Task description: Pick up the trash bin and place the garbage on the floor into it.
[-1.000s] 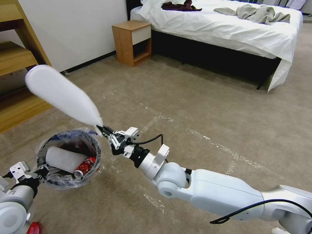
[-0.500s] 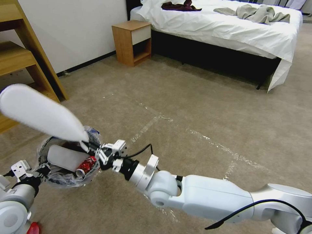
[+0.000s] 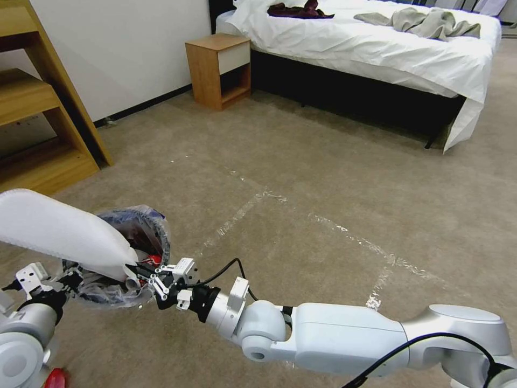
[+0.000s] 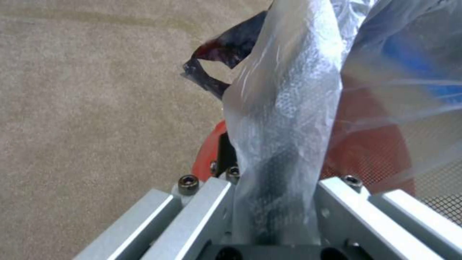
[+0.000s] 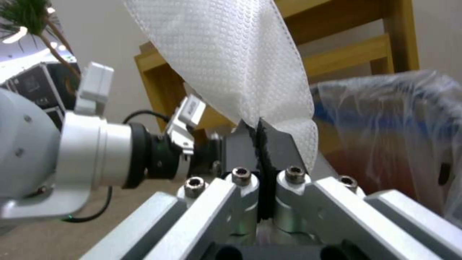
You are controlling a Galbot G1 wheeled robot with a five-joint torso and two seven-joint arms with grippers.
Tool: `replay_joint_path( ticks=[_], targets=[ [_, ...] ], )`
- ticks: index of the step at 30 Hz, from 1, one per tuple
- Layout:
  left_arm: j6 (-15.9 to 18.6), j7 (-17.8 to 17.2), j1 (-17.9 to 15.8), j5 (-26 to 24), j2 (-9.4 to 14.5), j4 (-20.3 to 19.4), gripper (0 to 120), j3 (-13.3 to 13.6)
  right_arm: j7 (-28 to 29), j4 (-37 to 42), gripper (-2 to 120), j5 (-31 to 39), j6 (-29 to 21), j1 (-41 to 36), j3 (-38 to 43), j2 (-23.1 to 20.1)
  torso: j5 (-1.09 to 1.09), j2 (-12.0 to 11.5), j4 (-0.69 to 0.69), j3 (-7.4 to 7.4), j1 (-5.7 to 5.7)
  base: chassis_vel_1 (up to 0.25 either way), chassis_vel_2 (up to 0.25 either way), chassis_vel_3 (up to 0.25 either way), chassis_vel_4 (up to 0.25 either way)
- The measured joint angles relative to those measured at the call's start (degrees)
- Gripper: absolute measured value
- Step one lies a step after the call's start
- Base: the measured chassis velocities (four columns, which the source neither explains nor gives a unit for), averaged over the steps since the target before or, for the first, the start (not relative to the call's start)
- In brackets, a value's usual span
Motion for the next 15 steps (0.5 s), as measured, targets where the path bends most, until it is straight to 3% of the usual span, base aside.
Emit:
replay_joint_path(
  ticks=[15],
  targets=[
    [0.0,0.1,0.7,0.2,-0.7,-1.0,0,-0.1,0.0,-4.9,0,-0.7,0.9,0.5,-1.6,3.0,0.00,0.0,0.00,0.00,0.00,0.000,0.000,0.000,0.000]
  ],
)
